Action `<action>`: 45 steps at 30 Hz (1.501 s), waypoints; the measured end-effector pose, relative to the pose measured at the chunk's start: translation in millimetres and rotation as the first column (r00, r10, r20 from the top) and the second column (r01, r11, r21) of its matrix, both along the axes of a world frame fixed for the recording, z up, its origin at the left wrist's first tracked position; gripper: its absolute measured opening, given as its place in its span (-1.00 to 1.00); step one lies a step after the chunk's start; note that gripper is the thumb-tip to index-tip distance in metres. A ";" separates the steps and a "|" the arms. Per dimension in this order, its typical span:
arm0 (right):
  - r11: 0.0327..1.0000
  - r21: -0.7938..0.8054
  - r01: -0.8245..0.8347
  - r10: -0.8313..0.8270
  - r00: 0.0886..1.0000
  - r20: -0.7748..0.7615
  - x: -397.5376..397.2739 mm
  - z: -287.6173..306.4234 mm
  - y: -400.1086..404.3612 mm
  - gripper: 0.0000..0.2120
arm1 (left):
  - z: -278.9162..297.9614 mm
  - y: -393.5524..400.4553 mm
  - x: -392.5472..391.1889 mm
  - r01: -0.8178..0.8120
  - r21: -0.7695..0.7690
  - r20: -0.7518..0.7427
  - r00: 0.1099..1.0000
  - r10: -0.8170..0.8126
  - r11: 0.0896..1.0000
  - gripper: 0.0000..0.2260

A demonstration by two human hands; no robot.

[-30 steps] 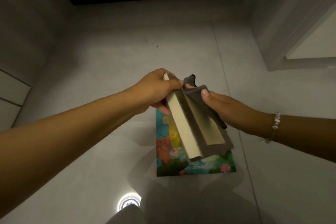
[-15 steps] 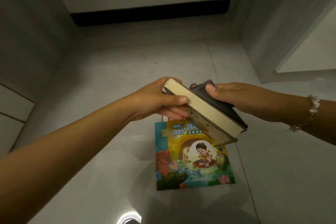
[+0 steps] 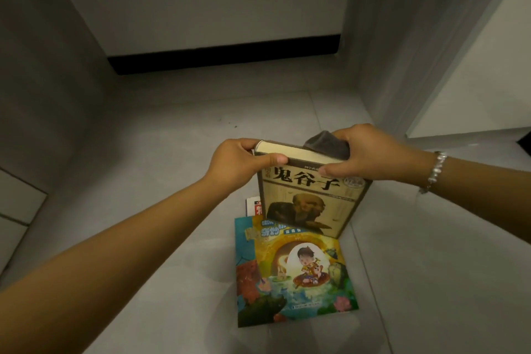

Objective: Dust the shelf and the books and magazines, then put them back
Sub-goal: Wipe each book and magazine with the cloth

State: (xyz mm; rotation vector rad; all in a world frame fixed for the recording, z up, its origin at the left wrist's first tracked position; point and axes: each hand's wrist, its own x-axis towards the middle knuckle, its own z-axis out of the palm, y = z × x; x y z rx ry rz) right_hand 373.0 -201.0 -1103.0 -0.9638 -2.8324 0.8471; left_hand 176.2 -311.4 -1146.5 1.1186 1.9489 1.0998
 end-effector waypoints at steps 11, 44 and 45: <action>0.914 -0.389 0.119 -0.233 0.936 -0.262 -4.4 79.3 17.3 -0.85 | 45.5 -12.2 -14.2 0.202 0.013 0.315 0.929 -0.195 0.979 -0.64; 0.947 -0.268 0.177 -0.320 0.446 -0.836 65.1 318.4 33.5 -0.64 | 335.0 22.0 47.3 -0.064 0.532 0.349 0.925 -0.149 0.844 -0.59; 0.945 -0.277 0.172 -0.325 0.447 -0.833 70.6 319.0 35.2 -0.64 | 341.5 28.0 53.3 -0.047 0.544 0.341 0.925 -0.169 0.838 -0.59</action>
